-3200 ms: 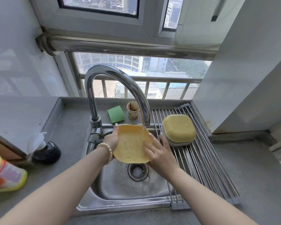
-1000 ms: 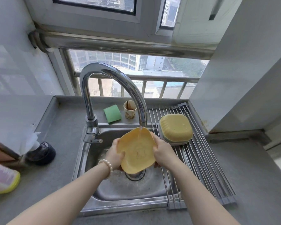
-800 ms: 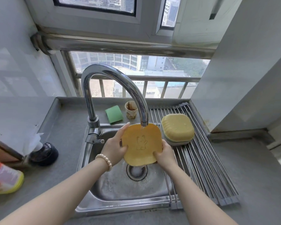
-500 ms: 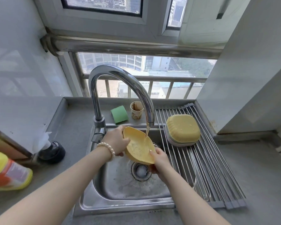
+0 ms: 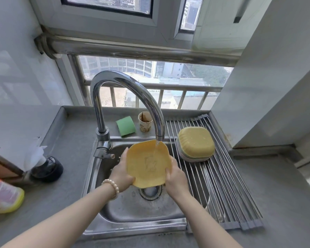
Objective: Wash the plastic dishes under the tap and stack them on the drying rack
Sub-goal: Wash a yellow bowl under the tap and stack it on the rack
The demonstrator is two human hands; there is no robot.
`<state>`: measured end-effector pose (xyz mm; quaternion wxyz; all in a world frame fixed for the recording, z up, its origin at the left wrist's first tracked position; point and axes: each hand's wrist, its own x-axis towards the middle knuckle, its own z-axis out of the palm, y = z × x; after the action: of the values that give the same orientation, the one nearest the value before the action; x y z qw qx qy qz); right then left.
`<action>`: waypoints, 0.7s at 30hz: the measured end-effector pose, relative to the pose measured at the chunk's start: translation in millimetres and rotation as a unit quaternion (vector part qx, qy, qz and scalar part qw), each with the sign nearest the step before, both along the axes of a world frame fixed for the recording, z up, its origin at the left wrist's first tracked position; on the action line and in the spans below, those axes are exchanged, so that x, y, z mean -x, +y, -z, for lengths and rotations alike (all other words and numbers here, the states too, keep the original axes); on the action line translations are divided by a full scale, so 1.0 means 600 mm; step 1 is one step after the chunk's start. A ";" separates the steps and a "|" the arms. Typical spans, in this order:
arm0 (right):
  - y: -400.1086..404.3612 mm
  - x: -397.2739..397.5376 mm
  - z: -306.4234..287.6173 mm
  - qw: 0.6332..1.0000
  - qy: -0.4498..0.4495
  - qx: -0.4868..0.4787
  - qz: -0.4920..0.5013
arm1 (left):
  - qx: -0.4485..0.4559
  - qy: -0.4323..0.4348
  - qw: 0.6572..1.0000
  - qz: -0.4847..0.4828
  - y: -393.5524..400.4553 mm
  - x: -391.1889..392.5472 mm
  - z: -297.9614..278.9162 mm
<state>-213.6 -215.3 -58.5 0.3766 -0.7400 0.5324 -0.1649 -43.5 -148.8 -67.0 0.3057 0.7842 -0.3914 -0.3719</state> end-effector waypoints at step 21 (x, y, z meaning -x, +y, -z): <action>-0.080 0.033 -0.076 0.884 -0.080 -0.460 -0.031 | 0.096 0.101 0.990 0.017 -0.003 -0.028 -0.024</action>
<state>-233.6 -263.4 -12.8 0.7205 -0.4843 0.4937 0.0514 -26.9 -150.9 -52.8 0.4110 0.7029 -0.4052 -0.4156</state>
